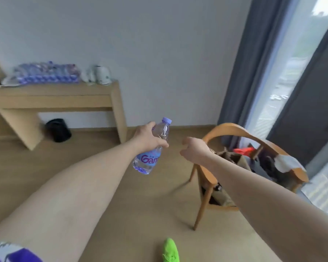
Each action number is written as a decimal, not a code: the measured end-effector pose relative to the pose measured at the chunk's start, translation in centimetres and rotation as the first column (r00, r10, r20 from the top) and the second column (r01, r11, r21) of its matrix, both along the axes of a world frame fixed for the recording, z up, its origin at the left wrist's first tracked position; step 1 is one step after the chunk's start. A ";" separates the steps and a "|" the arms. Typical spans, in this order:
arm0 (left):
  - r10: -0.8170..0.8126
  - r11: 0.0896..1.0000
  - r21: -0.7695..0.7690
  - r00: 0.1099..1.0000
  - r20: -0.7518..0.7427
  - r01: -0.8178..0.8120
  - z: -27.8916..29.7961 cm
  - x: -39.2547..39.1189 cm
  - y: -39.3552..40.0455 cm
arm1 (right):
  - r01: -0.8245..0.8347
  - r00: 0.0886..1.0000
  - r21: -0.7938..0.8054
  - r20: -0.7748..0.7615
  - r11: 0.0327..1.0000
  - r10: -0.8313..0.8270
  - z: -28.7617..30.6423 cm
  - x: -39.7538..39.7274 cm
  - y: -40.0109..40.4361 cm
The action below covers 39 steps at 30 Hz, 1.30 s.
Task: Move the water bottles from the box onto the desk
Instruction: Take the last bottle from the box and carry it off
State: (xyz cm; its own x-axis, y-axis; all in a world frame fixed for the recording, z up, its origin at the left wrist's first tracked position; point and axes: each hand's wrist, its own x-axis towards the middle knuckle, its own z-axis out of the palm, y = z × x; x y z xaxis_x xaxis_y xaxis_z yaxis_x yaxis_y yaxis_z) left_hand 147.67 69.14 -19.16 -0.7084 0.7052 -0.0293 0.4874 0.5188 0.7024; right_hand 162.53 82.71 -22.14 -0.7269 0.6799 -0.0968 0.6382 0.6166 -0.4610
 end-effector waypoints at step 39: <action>0.571 0.820 0.060 0.820 -0.034 -0.569 0.1 -71.5 -19.8 | -0.611 0.791 -0.069 0.007 0.789 0.612 -0.1 -83.3 -15.6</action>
